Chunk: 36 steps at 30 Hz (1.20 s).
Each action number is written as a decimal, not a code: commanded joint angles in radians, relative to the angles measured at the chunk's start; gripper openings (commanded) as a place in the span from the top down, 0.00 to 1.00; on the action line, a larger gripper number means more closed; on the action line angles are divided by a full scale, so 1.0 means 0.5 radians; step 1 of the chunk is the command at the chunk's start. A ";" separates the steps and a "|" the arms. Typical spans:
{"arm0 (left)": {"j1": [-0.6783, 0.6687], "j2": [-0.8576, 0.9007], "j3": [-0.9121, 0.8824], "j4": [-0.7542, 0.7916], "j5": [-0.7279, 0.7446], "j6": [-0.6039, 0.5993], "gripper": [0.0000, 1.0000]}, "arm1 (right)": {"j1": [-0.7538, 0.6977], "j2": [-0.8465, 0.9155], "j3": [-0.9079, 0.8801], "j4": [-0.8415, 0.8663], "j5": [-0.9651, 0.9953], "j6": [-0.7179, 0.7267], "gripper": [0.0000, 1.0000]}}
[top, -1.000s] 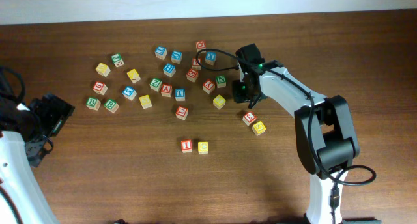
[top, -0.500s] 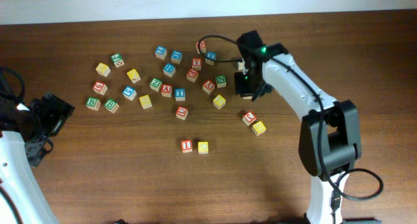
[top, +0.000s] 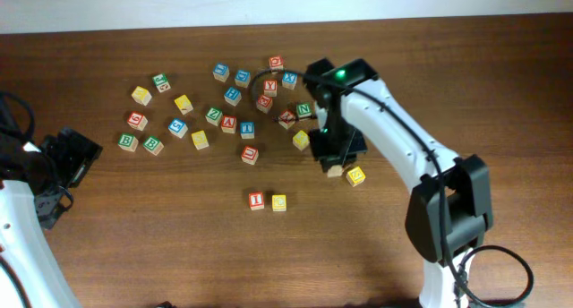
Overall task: Spell out ICRA
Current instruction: 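Lower the right gripper and grasp the green R block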
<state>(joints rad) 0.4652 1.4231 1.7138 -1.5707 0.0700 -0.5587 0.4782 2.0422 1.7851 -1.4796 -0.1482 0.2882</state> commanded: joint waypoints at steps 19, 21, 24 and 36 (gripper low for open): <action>0.009 -0.008 0.017 -0.003 -0.022 -0.018 0.01 | 0.276 -0.018 -0.860 1.114 -0.193 0.386 0.67; 0.009 -0.008 0.017 -0.003 -0.022 -0.018 0.01 | 0.276 -0.018 -0.860 1.114 -0.213 0.401 0.63; 0.009 -0.008 0.017 -0.003 -0.022 -0.018 0.01 | 0.274 -0.018 -0.858 1.114 -0.221 0.400 0.63; 0.009 -0.008 0.017 -0.002 -0.022 -0.018 0.01 | 0.274 -0.018 -0.858 1.106 -0.266 0.549 0.67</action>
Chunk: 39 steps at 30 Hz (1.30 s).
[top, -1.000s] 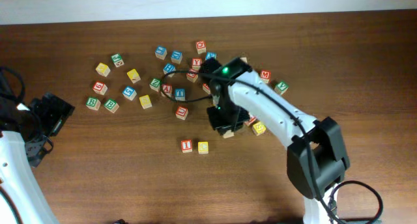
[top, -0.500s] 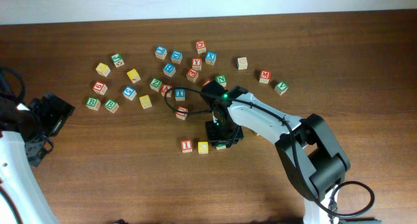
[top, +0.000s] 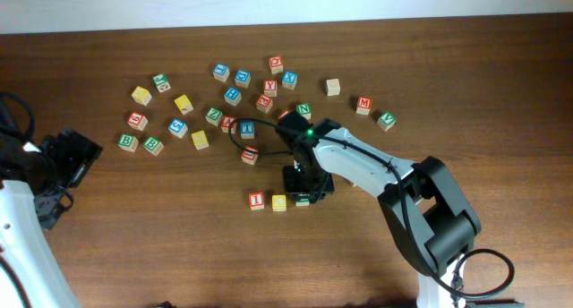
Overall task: Spell out ICRA
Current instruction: 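Lower the right gripper and grasp the green R block, then carry the R block down and set it right of the C block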
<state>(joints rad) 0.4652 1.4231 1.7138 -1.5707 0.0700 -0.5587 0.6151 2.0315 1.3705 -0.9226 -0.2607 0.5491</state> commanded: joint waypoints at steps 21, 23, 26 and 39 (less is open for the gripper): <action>0.009 -0.008 0.017 -0.003 -0.022 -0.018 0.01 | -0.190 0.004 0.054 0.172 -0.179 -0.139 0.52; 0.009 -0.008 0.017 -0.003 -0.022 -0.018 0.01 | -0.189 0.004 0.067 0.171 -0.214 -0.140 0.54; 0.009 -0.008 0.017 -0.003 -0.022 -0.018 0.01 | -0.179 0.004 0.069 0.103 -0.249 -0.140 0.62; 0.009 -0.008 0.017 -0.002 -0.022 -0.018 0.01 | -0.114 0.004 0.069 0.053 -0.240 -0.279 0.62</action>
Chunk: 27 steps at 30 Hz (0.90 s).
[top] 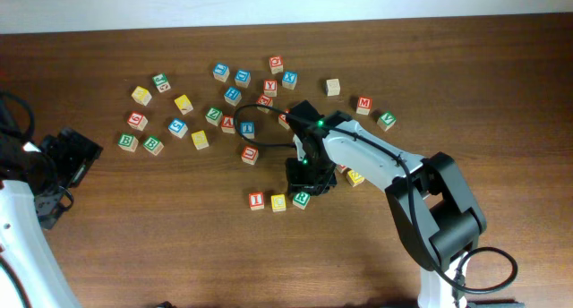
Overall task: Spell out ICRA
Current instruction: 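Carry the R block down and set it right of the C block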
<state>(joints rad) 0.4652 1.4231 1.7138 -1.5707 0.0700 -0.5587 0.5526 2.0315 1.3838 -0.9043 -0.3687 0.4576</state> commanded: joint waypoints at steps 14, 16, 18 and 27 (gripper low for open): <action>0.009 -0.008 0.017 -0.003 -0.022 -0.018 0.01 | 0.060 0.005 0.040 -0.132 0.149 0.220 0.62; 0.009 -0.008 0.017 -0.002 -0.022 -0.018 0.00 | 0.065 0.006 0.040 -0.121 0.148 0.219 0.68; 0.009 -0.008 0.017 -0.003 -0.022 -0.018 0.01 | 0.066 0.006 0.040 -0.119 0.148 0.217 0.68; 0.009 -0.008 0.017 -0.003 -0.022 -0.018 0.01 | 0.085 0.006 0.040 -0.053 0.130 0.113 0.57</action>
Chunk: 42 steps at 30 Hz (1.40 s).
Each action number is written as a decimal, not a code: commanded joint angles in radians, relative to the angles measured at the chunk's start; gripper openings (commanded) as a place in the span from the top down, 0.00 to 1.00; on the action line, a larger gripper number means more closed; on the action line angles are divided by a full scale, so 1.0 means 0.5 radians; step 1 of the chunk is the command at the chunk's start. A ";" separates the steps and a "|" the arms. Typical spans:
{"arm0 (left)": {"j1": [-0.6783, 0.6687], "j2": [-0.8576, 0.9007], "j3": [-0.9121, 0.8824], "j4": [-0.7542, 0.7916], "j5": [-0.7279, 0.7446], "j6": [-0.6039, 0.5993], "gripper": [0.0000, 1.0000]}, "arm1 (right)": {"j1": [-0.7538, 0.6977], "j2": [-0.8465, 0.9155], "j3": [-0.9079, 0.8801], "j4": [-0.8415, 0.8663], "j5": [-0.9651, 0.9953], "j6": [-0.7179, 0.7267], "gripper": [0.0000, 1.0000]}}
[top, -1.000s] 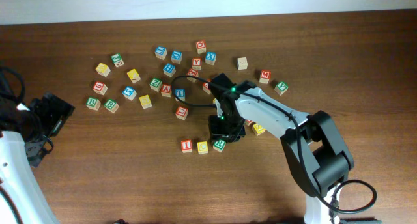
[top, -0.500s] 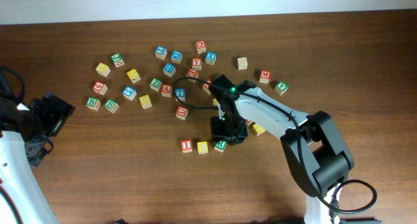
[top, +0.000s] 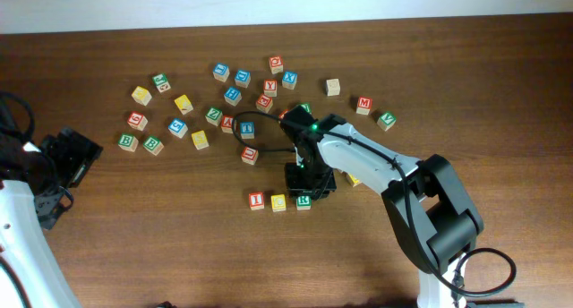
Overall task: Spell out ICRA
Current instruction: 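Carry the R block down and set it right of the C block, then open the right gripper and lift it away to the upper right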
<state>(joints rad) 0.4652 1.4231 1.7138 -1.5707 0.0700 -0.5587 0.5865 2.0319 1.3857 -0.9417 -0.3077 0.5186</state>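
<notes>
A short row stands at the table's front middle: a red I block [top: 257,200], a yellow block [top: 278,202] whose letter is too small to read, and a green R block [top: 303,201]. The R block sits square against the yellow one. My right gripper [top: 305,192] reaches down just behind the R block and looks shut on it; the fingertips are mostly hidden under the wrist. Far off at the table's left edge, my left gripper [top: 72,154] rests with nothing near it. Its jaws cannot be made out.
Several loose letter blocks [top: 231,120] lie scattered across the back of the table. A plain wooden block [top: 332,87], a red M block [top: 363,104] and a green block [top: 386,120] sit at the back right. A yellow block [top: 355,178] peeks out beside the right arm.
The green R block was turned cornerwise beside the yellow block; now it sits square and in line with the row. The right wrist has turned slightly. The left arm is unchanged.
First the row held only the red I and yellow blocks, and my right gripper carried a block at the right of the cluster. Then it was down at the row's right end with the block. Later the green block stood there askew, and now it is aligned.
</notes>
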 commanded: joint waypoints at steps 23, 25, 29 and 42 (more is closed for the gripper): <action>0.009 -0.008 0.017 -0.003 -0.022 -0.018 0.01 | -0.017 0.003 0.696 -0.206 0.484 0.019 0.39; 0.009 -0.008 0.017 -0.003 -0.022 -0.018 0.01 | -0.092 0.002 1.003 -0.533 0.483 -0.014 0.27; 0.009 -0.008 0.017 -0.003 -0.022 -0.018 0.01 | -0.275 0.002 1.220 -0.766 0.451 -0.153 0.02; 0.009 -0.008 0.017 -0.003 -0.022 -0.018 0.01 | -0.242 0.052 1.218 -0.536 0.246 -0.317 0.02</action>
<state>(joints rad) 0.4652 1.4231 1.7138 -1.5707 0.0700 -0.5587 0.4271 2.0373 1.9797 -1.2400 -0.1406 0.3588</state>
